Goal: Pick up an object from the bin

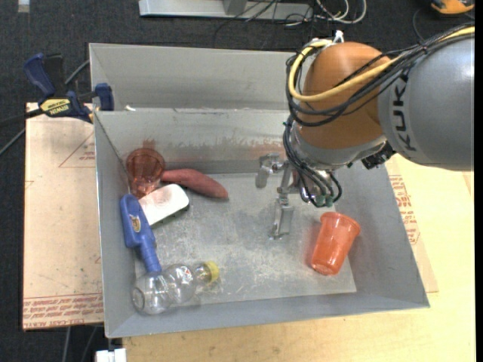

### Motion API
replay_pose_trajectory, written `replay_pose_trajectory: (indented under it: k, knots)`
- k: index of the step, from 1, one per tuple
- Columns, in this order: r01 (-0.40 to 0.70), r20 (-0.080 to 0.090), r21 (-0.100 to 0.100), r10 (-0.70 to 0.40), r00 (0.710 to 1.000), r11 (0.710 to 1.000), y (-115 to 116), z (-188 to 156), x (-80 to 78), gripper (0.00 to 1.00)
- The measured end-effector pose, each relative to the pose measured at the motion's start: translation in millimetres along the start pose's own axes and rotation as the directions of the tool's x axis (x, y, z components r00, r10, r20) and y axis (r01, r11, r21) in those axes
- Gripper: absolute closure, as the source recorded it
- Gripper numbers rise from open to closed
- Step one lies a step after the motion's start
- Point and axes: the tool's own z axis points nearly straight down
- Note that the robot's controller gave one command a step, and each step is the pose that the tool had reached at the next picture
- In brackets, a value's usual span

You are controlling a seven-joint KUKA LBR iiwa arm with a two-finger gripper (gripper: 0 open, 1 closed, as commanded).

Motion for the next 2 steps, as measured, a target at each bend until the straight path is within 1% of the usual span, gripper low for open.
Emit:
replay_pose_trajectory:
  k: [1, 2]
  knots:
    - [-0.002, 0.008, -0.001, 0.002, 1.0, 1.0, 0, -4, -1.5, 0.0]
    - [0.015, -0.007, 0.002, -0.015, 1.0, 1.0, -70, 61, 28.4, 0.0]
